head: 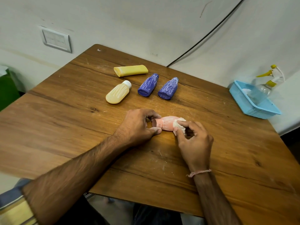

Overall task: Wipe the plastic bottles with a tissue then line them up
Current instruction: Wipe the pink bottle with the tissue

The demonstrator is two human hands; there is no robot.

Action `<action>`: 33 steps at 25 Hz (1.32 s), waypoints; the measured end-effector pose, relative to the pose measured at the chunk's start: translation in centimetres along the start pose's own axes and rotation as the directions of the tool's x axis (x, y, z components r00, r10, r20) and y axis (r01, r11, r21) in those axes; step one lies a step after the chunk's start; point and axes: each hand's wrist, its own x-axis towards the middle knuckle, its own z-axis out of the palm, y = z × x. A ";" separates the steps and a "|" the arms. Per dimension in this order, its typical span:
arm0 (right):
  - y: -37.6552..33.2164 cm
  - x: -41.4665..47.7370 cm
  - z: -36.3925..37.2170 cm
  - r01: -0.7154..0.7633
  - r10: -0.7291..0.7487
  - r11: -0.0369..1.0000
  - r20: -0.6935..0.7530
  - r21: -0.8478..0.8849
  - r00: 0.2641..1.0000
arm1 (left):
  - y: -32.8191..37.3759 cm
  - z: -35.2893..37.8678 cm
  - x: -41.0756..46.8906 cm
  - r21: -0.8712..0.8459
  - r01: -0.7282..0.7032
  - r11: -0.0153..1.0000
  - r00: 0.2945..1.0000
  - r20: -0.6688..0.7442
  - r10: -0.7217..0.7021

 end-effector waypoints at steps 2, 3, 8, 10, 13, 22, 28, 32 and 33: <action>-0.4 -0.5 0.1 0.172 -0.169 0.985 0.098 -0.025 0.981 | -0.1 0.0 0.0 0.002 -0.015 1.000 1.000 -0.010 0.015; -0.4 -0.5 0.1 0.167 -0.164 0.986 0.082 -0.025 0.983 | -0.1 0.0 0.1 0.002 -0.017 1.000 1.000 -0.008 0.017; -0.3 -0.5 0.3 0.161 -0.158 0.987 0.091 -0.019 0.983 | -0.1 0.0 0.0 -0.004 -0.012 1.000 1.000 -0.001 0.012; -0.4 -0.6 0.3 0.160 -0.159 0.987 0.076 -0.016 0.984 | -0.1 0.0 0.0 0.001 -0.024 1.000 1.000 0.000 0.024; -0.1 -0.1 0.2 0.057 -0.057 0.998 -0.017 -0.002 0.998 | -0.1 0.1 0.1 0.004 -0.017 1.000 1.000 0.008 0.017; -0.6 -0.6 0.4 0.211 -0.205 0.976 0.114 -0.046 0.972 | 0.0 0.0 0.1 0.027 -0.039 0.999 0.999 0.000 0.039; -0.9 -0.6 0.6 0.227 -0.222 0.973 0.122 -0.036 0.967 | 0.0 -0.1 -0.1 0.008 -0.046 0.999 0.999 -0.005 0.046; -1.1 -0.3 0.6 0.097 -0.098 0.995 -0.013 -0.024 0.995 | 0.1 0.0 -0.1 0.021 -0.034 0.999 0.999 0.002 0.034; -1.1 -0.4 0.7 0.145 -0.145 0.989 0.018 -0.033 0.989 | 0.1 -0.1 -0.2 0.025 -0.033 0.999 0.999 0.001 0.033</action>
